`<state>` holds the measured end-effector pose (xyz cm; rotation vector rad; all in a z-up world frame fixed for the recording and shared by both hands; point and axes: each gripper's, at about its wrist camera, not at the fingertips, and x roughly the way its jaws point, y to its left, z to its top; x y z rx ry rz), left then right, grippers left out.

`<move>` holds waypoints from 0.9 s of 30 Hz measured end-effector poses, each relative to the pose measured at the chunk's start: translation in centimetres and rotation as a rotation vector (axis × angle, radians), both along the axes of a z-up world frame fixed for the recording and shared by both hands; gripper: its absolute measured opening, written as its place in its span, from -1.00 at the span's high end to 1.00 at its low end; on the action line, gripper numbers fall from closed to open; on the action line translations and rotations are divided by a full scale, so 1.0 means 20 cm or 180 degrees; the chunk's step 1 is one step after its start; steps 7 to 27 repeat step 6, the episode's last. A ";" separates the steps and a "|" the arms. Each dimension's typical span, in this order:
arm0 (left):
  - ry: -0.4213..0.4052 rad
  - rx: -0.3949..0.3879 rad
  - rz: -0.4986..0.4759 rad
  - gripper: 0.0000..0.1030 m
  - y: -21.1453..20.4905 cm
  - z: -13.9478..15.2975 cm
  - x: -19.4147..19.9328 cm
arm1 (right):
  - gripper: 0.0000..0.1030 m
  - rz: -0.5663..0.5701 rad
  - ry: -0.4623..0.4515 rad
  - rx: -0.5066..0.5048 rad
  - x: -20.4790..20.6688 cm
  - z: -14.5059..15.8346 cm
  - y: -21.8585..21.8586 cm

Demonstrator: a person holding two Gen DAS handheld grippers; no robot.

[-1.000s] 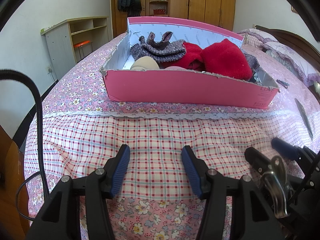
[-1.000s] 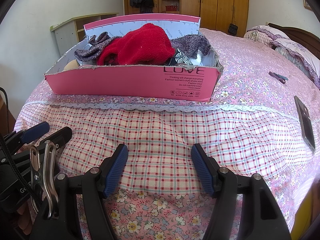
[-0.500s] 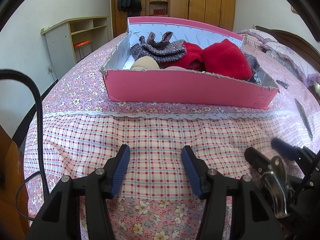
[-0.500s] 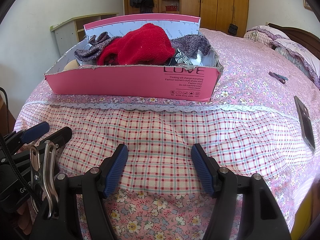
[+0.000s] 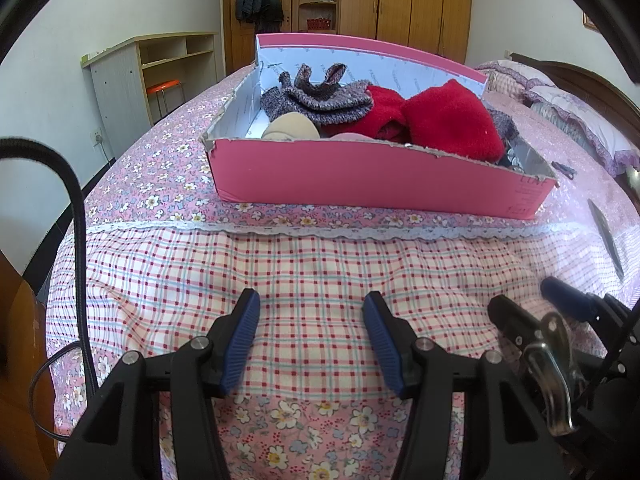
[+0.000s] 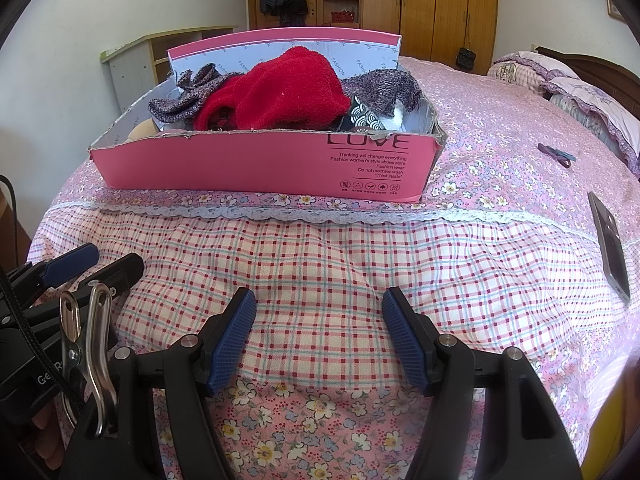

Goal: Organize soft objects

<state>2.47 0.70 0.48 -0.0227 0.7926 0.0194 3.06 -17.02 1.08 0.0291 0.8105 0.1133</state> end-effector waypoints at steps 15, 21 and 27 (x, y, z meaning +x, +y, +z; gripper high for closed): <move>0.0000 0.0004 0.0001 -0.10 0.00 0.00 0.00 | -0.31 0.0000 -0.0002 0.0001 0.00 0.00 0.00; 0.0000 0.0004 0.0001 -0.10 0.00 0.00 0.00 | -0.31 0.0000 -0.0002 0.0001 0.00 0.00 0.00; 0.0000 0.0004 0.0001 -0.10 0.00 0.00 0.00 | -0.31 0.0000 -0.0002 0.0001 0.00 0.00 0.00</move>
